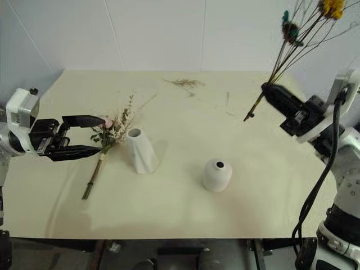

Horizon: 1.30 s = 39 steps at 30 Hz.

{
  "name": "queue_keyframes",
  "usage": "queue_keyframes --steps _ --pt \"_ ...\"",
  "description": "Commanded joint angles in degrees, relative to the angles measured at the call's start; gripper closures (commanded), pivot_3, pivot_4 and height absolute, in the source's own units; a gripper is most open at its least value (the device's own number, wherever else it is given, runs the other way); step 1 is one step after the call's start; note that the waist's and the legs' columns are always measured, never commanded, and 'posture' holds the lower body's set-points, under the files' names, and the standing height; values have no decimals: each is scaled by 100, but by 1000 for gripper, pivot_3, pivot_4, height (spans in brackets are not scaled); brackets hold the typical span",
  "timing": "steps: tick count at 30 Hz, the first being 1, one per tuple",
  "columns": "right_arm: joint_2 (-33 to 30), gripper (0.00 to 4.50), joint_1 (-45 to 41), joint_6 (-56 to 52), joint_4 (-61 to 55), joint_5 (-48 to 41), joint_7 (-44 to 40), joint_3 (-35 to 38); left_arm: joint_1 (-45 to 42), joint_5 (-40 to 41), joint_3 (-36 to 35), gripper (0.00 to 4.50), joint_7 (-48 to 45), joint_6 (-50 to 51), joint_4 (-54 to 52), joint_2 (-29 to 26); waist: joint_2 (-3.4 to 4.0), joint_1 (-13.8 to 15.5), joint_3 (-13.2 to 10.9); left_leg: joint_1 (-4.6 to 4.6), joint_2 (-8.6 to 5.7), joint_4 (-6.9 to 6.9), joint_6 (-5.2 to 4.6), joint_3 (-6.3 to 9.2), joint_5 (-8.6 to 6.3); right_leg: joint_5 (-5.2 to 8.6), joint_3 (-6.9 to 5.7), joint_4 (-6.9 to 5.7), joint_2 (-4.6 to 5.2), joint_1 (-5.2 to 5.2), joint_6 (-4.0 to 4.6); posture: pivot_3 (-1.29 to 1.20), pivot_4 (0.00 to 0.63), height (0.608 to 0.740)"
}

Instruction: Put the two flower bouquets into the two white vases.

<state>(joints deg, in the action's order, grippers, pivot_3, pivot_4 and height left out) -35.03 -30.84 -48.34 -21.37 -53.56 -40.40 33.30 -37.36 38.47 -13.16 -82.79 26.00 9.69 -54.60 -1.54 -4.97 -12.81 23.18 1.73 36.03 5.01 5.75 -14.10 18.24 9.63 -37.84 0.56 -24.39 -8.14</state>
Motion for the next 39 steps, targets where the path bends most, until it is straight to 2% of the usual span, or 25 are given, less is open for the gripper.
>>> queue_keyframes --steps 1,14,25,39 --pt "-245 4459 549 179 -589 -43 -339 -350 -74 -219 83 0 -213 -318 59 -52 0 16 0 1 -1 1 0 -1 0 0 1 1 1 0 0 0 150 740" --pt "-191 4459 1223 1065 -318 279 -485 -855 -112 -348 235 0 -275 -536 124 163 -3 18 2 -3 -1 7 -5 -1 4 -7 1 2 -2 7 -2 0 150 740" --pt "-222 4459 1375 1009 -400 -57 -357 -967 -108 -373 216 0 -231 -546 108 156 -4 23 2 -3 -1 7 -5 0 4 -8 1 1 -1 7 -2 0 150 740" --pt "-32 4459 1445 1491 -87 361 -478 -1384 -75 -353 157 0 -143 -521 29 171 -4 27 2 -3 -2 8 -5 0 4 -8 1 2 -1 7 -2 0 150 740"
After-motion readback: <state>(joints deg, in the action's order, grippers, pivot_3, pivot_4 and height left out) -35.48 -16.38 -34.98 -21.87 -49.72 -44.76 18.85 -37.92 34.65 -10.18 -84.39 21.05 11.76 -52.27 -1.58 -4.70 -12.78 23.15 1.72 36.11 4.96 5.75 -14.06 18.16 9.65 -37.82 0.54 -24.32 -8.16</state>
